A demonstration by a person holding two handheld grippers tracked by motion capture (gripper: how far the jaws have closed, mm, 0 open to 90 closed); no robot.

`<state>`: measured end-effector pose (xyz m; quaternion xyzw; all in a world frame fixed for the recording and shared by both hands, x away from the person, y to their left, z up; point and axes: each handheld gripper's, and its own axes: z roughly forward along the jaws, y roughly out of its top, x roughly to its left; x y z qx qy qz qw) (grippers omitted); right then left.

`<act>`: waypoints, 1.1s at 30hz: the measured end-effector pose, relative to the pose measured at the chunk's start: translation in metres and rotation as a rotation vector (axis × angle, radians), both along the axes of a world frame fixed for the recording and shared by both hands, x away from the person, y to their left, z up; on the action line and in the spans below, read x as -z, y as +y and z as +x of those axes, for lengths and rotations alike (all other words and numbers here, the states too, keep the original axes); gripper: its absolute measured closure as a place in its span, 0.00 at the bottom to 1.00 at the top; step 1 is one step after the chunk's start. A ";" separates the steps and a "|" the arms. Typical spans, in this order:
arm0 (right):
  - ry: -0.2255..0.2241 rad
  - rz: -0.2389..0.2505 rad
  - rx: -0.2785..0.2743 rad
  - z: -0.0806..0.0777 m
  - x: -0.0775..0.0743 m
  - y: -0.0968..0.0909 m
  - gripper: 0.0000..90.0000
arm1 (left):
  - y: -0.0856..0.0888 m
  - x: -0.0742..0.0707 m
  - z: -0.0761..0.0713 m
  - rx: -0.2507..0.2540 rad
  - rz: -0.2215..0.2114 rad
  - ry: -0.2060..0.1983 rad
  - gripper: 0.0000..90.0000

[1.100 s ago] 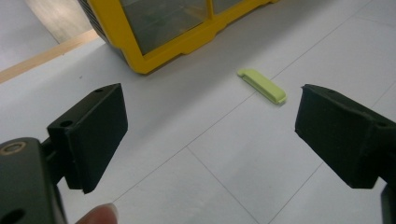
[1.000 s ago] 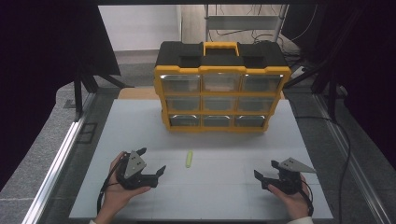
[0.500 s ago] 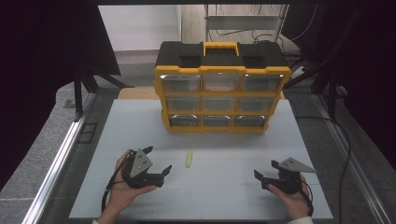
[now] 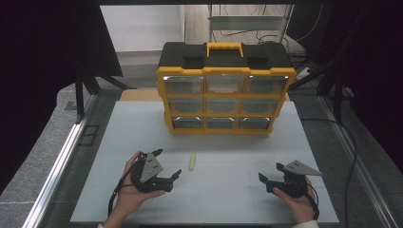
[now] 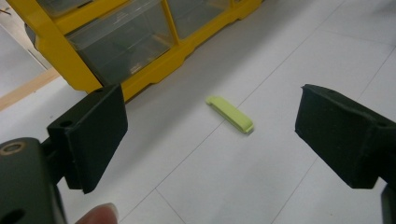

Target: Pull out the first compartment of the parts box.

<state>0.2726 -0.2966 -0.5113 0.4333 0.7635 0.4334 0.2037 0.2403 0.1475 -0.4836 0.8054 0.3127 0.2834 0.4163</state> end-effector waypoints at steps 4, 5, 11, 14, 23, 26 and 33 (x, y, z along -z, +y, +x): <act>0.002 -0.002 0.002 0.000 0.000 0.000 0.19 | -0.001 -0.001 0.000 0.001 0.020 -0.014 0.11; 0.002 -0.003 0.002 0.000 0.000 0.000 0.19 | -0.001 -0.001 0.000 0.002 0.022 -0.019 0.11; 0.003 -0.009 0.006 0.000 0.000 0.000 0.19 | -0.004 -0.002 0.000 0.016 0.064 -0.067 0.11; 0.004 -0.009 0.006 0.000 0.000 0.000 0.19 | -0.005 -0.003 -0.001 0.020 0.093 -0.091 0.11; 0.004 -0.011 0.007 0.000 0.001 0.000 0.19 | -0.008 -0.007 -0.002 0.016 0.166 -0.154 0.11; 0.003 -0.012 0.007 0.000 0.001 0.000 0.19 | -0.010 -0.007 -0.002 0.009 0.199 -0.173 0.11; 0.006 -0.012 0.009 0.000 0.001 0.000 0.19 | -0.013 -0.011 -0.002 0.010 0.262 -0.221 0.11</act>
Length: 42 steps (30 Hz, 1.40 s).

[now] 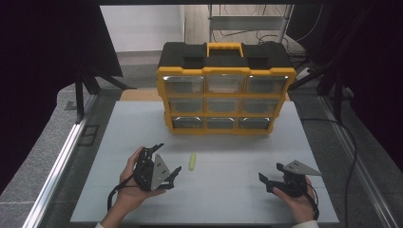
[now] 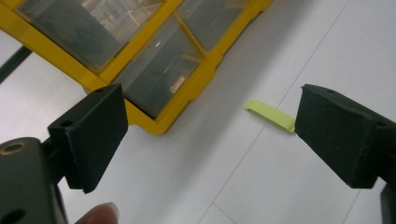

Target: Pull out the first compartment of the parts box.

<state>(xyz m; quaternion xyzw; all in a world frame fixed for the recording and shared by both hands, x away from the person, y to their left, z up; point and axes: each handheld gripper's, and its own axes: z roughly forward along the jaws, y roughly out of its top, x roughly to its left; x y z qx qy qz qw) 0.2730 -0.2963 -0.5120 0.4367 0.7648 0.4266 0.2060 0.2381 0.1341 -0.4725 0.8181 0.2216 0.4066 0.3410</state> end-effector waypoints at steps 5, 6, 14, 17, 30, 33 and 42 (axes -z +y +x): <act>-0.001 0.000 0.000 0.000 0.000 0.000 0.19 | -0.004 -0.002 0.000 0.006 0.045 -0.028 0.11; -0.001 0.000 0.000 0.000 0.000 0.000 0.19 | -0.005 -0.002 0.000 0.008 0.052 -0.034 0.11; -0.001 -0.001 0.000 0.000 0.000 0.000 0.19 | -0.012 -0.003 -0.001 0.021 0.092 -0.071 0.11; -0.001 -0.002 0.000 0.000 0.000 0.000 0.19 | -0.013 -0.002 0.000 0.023 0.097 -0.074 0.11; -0.003 -0.004 0.001 0.000 0.000 0.000 0.19 | -0.015 -0.002 0.002 0.015 0.149 -0.106 0.12; -0.002 -0.005 0.000 0.000 0.000 0.000 0.19 | -0.016 -0.001 0.003 0.008 0.165 -0.121 0.12; -0.003 -0.006 0.001 0.000 0.000 0.000 0.19 | -0.018 0.001 0.005 0.004 0.193 -0.144 0.12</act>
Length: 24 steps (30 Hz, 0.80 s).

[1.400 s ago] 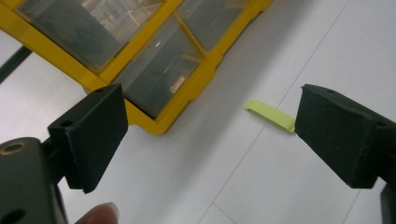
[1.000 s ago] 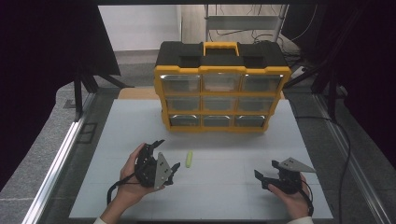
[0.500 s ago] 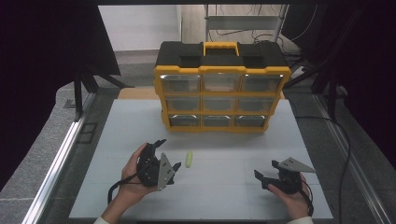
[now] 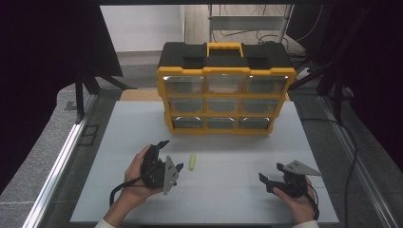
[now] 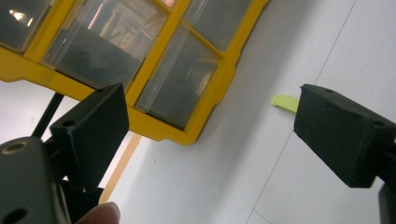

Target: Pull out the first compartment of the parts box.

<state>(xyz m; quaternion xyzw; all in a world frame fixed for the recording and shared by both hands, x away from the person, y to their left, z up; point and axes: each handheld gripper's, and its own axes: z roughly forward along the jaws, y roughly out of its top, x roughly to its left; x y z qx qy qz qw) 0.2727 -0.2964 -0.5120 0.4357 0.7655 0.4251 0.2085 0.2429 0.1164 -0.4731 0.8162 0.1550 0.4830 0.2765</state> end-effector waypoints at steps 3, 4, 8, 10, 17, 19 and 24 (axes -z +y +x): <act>0.000 0.000 0.000 0.000 0.000 0.000 0.19 | 0.000 0.000 0.001 0.000 0.001 -0.002 0.12; 0.000 0.000 0.000 0.000 0.000 0.000 0.19 | -0.001 0.000 0.001 0.001 0.003 -0.003 0.12; -0.001 0.000 -0.001 0.000 0.000 0.000 0.19 | -0.002 0.001 0.001 0.000 0.010 -0.012 0.12; -0.001 -0.001 -0.001 0.000 0.000 0.000 0.19 | -0.002 0.000 0.001 -0.002 0.014 -0.016 0.12; 0.001 0.000 -0.001 0.000 0.000 0.001 0.19 | -0.005 -0.004 0.005 0.000 0.011 -0.025 0.12; -0.001 -0.001 0.001 0.000 0.000 0.000 0.19 | -0.006 -0.006 0.006 0.002 0.034 -0.024 0.12; -0.005 0.004 0.002 -0.001 0.000 -0.001 0.19 | -0.010 -0.010 0.008 0.005 0.060 -0.036 0.12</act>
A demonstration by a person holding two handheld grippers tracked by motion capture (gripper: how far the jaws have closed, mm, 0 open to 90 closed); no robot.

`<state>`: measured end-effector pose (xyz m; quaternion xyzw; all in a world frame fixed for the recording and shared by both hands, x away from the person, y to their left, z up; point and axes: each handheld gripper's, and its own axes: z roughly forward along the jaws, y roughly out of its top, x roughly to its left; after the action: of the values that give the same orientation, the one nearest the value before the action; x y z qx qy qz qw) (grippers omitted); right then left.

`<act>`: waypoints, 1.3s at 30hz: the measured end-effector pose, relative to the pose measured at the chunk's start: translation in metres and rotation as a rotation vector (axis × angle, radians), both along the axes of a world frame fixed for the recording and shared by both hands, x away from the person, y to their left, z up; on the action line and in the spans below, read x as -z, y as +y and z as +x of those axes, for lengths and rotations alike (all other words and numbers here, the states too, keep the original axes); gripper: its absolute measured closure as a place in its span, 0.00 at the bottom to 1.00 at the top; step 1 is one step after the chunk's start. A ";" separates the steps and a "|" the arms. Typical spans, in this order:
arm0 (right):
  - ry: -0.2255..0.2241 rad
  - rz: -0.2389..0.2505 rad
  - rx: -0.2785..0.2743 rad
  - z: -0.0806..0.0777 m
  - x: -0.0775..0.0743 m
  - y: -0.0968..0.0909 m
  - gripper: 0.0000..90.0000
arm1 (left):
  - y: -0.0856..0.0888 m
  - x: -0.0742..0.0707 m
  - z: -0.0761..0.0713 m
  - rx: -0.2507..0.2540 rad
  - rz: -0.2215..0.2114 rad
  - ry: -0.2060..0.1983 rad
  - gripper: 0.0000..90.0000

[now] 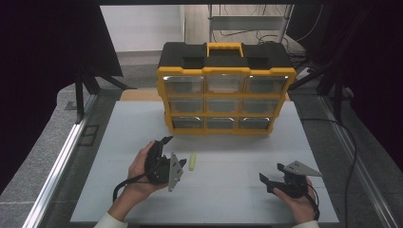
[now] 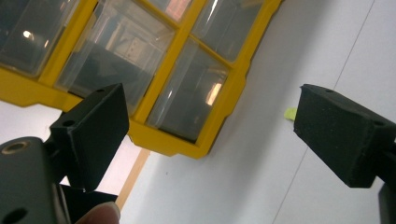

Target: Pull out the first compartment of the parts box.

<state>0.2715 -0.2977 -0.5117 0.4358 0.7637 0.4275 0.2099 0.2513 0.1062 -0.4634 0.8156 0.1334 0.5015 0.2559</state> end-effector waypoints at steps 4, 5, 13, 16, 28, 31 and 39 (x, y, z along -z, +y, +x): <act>0.003 -0.002 0.005 0.000 0.000 -0.001 0.19 | -0.002 -0.001 0.001 0.002 0.004 -0.009 0.12; 0.003 -0.003 0.005 0.000 0.000 -0.001 0.19 | -0.002 -0.002 0.002 0.001 -0.003 -0.014 0.12; 0.002 -0.003 0.004 0.000 0.000 0.000 0.19 | 0.002 -0.011 0.007 -0.009 -0.015 -0.031 0.12; 0.002 -0.007 0.007 0.000 0.000 0.000 0.19 | 0.004 -0.016 0.008 -0.011 -0.006 -0.039 0.12; 0.006 -0.008 0.015 0.001 0.000 -0.001 0.19 | 0.009 -0.030 0.013 -0.018 -0.014 -0.054 0.12; 0.006 -0.009 0.016 0.001 0.001 -0.001 0.19 | 0.009 -0.033 0.015 -0.017 -0.015 -0.059 0.12; 0.007 -0.008 0.018 0.001 0.001 -0.001 0.19 | 0.010 -0.041 0.018 -0.017 -0.019 -0.065 0.12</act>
<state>0.2722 -0.2989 -0.5123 0.4434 0.7622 0.4209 0.2127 0.2695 0.1161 -0.4227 0.7952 0.1366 0.5288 0.2634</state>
